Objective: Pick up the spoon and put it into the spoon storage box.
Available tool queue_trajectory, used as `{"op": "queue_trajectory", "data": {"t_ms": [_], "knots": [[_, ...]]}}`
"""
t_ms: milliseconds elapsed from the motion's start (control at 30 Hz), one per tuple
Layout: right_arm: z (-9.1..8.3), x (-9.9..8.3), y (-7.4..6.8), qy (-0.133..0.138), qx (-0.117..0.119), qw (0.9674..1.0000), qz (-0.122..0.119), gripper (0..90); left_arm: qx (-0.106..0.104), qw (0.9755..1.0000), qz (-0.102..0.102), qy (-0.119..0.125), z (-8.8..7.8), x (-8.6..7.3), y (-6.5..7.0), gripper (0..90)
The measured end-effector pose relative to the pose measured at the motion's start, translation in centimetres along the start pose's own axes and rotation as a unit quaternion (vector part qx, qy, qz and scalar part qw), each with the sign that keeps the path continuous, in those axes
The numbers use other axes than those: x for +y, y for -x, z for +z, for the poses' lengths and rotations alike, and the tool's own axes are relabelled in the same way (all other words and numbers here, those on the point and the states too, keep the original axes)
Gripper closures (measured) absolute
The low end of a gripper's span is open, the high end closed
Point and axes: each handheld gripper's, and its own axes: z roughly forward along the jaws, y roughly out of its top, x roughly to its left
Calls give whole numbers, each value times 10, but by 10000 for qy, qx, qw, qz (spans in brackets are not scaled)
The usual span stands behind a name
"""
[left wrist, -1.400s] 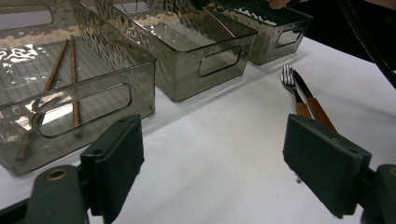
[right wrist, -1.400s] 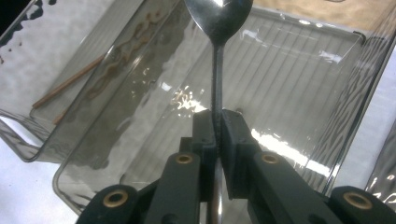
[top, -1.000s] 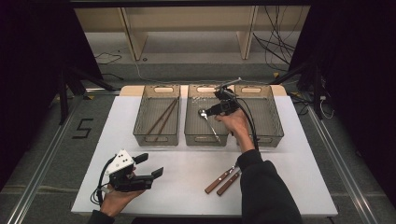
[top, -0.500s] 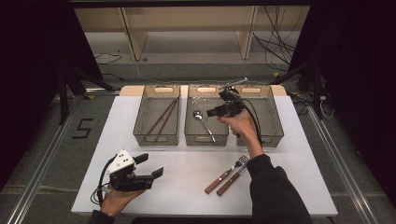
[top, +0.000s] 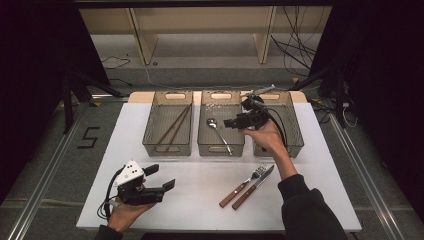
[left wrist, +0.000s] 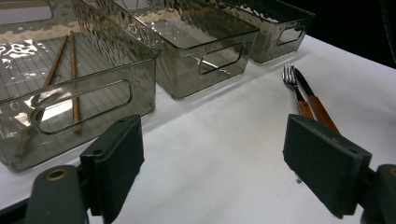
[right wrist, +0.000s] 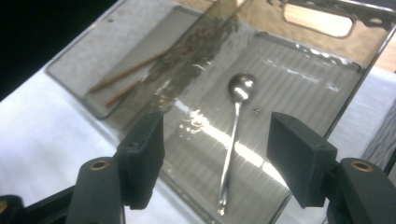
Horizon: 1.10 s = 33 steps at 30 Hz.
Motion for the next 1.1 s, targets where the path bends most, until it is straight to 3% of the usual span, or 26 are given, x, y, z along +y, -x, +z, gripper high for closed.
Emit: {"op": "queue_trajectory", "data": {"t_ms": [233,533,767,1100], "knots": [[-20,-17,-15,189,193,9993,-249,341,-1,10000,-28,-28,1,0,0,197],[-35,-42,-28,204,373,9978,-512,331,12,10000,-16,-10,1,0,1,197],[-43,-63,-27,203,368,9976,-544,324,25,10000,-6,-7,0,0,0,197],[-49,-95,-21,187,342,9984,-413,330,35,10000,-13,7,1,0,1,196]]}}
